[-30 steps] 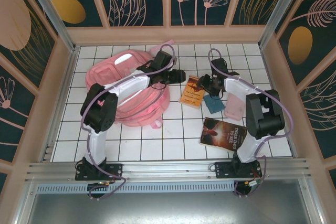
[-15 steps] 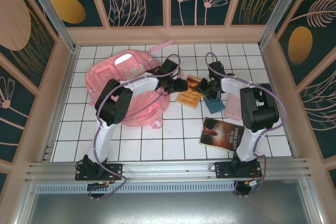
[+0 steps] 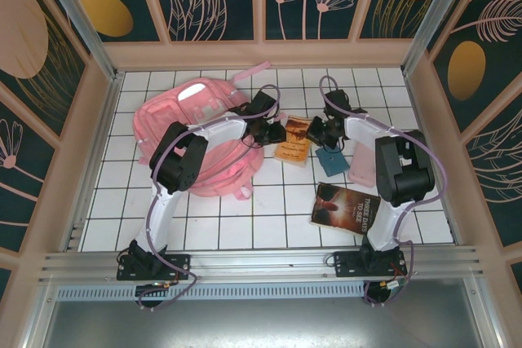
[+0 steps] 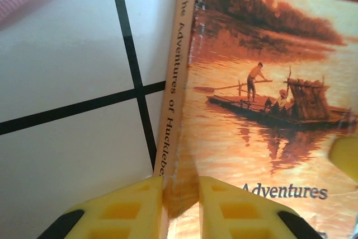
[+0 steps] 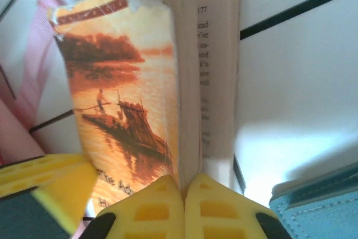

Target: Pack the student bag

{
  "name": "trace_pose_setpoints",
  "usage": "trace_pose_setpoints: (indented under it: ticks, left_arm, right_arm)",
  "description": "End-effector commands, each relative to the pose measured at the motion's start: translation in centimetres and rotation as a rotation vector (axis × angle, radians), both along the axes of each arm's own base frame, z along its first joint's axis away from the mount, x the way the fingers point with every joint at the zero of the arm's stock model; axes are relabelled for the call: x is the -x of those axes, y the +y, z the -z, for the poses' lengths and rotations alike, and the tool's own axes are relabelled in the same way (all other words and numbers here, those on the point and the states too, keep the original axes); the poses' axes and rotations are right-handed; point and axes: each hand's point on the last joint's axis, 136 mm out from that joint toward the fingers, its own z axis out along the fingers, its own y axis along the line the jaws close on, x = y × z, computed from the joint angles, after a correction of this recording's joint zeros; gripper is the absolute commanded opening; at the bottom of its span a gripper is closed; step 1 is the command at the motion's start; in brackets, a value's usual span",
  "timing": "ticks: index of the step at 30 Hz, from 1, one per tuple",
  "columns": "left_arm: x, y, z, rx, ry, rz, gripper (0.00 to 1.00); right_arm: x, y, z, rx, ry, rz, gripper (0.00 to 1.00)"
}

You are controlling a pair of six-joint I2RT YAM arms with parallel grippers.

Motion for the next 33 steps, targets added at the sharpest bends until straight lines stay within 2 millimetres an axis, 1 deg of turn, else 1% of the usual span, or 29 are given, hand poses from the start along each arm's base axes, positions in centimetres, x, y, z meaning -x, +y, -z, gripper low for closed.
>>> trace_pose_setpoints:
  ticks: [1,3,6,7,9,11,14,17,19,21,23,26,27,30,32,33]
  left_arm:
    - [0.6,-0.4,0.4,-0.025,0.005,0.042,0.28]
    - [0.0,-0.3,-1.4,-0.005,-0.026,0.044,0.35]
    - [-1.1,0.1,-5.0,0.044,-0.079,0.035,0.50]
    - [-1.4,0.3,-6.4,0.069,-0.099,0.032,0.56]
    - [-1.9,0.7,-9.2,0.132,-0.137,0.042,0.64]
    - [-2.3,1.6,-11.9,0.197,-0.175,0.042,0.70]
    - [-2.8,3.5,-14.6,0.268,-0.207,0.025,0.77]
    - [-2.6,4.9,-16.2,0.352,-0.215,0.023,0.83]
    - [-1.8,4.8,-17.4,0.425,-0.216,0.057,0.86]
    - [-1.3,4.6,-18.2,0.458,-0.225,0.086,0.88]
    - [-1.2,4.6,-18.3,0.458,-0.227,0.085,0.91]
    - [-1.3,4.6,-17.9,0.456,-0.216,0.086,0.92]
    - [-1.4,4.4,-17.9,0.465,-0.210,0.087,0.92]
    - [-1.4,3.8,-18.9,0.517,-0.209,0.107,0.88]
    - [-1.4,3.5,-19.9,0.546,-0.223,0.125,0.81]
    - [-1.3,3.4,-20.3,0.558,-0.231,0.135,0.75]
  right_arm:
    - [-0.8,0.1,-2.7,0.021,-0.074,-0.023,0.00]
    - [-1.0,-0.1,-3.6,0.020,-0.108,-0.028,0.00]
    - [-1.6,-0.2,-5.9,-0.006,-0.186,-0.056,0.00]
    - [-1.8,0.0,-6.8,-0.037,-0.215,-0.079,0.00]
    - [-2.1,0.5,-8.9,-0.111,-0.275,-0.125,0.00]
    - [-2.1,1.2,-11.0,-0.187,-0.330,-0.180,0.00]
    - [-1.8,2.4,-14.3,-0.290,-0.410,-0.264,0.00]
    - [-1.1,3.6,-16.8,-0.384,-0.470,-0.341,0.00]
    - [-0.5,4.5,-18.2,-0.454,-0.490,-0.391,0.00]
    - [-0.1,5.2,-18.9,-0.509,-0.496,-0.429,0.00]
    - [0.2,5.6,-19.6,-0.554,-0.503,-0.456,0.00]
    - [0.7,6.3,-20.7,-0.629,-0.507,-0.508,0.00]
    - [0.9,6.5,-21.1,-0.646,-0.510,-0.522,0.00]
    - [0.8,6.8,-21.4,-0.680,-0.494,-0.542,0.00]
    - [0.6,6.9,-21.1,-0.686,-0.481,-0.541,0.00]
    - [0.5,6.9,-21.0,-0.685,-0.478,-0.538,0.00]
